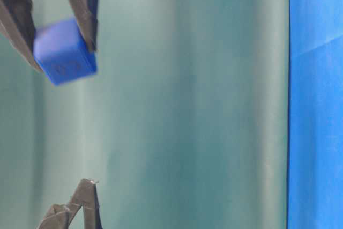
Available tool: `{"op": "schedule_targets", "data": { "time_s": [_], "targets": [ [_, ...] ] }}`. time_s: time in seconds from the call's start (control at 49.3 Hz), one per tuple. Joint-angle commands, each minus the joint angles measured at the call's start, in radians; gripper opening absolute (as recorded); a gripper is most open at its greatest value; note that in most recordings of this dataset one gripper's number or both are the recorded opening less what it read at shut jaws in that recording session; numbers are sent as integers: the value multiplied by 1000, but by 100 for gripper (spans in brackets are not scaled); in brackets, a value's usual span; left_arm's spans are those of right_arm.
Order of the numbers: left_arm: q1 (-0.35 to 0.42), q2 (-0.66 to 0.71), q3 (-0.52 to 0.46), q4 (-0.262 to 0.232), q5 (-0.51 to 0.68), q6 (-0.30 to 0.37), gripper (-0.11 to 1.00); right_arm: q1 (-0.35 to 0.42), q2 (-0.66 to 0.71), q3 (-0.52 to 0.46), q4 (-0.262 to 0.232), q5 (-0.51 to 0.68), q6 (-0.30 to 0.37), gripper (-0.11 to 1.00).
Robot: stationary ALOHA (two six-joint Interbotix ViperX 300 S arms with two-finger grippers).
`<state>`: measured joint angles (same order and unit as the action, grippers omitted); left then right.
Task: Handover the blue block to the right arm after grasping it with the left arm, then place it in the designated position.
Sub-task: 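Close the right gripper on the cube and open the left gripper, then pull the cube back toward the right side with the right gripper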
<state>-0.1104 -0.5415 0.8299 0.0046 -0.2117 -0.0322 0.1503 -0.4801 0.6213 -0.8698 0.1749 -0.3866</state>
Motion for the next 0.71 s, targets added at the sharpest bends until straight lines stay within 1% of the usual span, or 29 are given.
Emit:
{"op": "schedule_targets", "data": {
  "time_s": [0.0,0.365,0.466,0.568,0.689],
  "targets": [
    [-2,-8,-12,2,-3,0,92,9,-29,-5,8,0,3,44],
    [-2,-8,-12,2,-5,0,92,11,-26,-3,9,3,3,44],
    [-2,-9,-12,0,-5,0,92,11,-28,-3,25,3,11,44],
    [-2,-8,-12,0,-3,0,92,12,-28,-6,75,3,64,44],
    [-2,-8,-14,2,-5,0,92,11,-28,-8,146,3,175,44]
  ]
}}
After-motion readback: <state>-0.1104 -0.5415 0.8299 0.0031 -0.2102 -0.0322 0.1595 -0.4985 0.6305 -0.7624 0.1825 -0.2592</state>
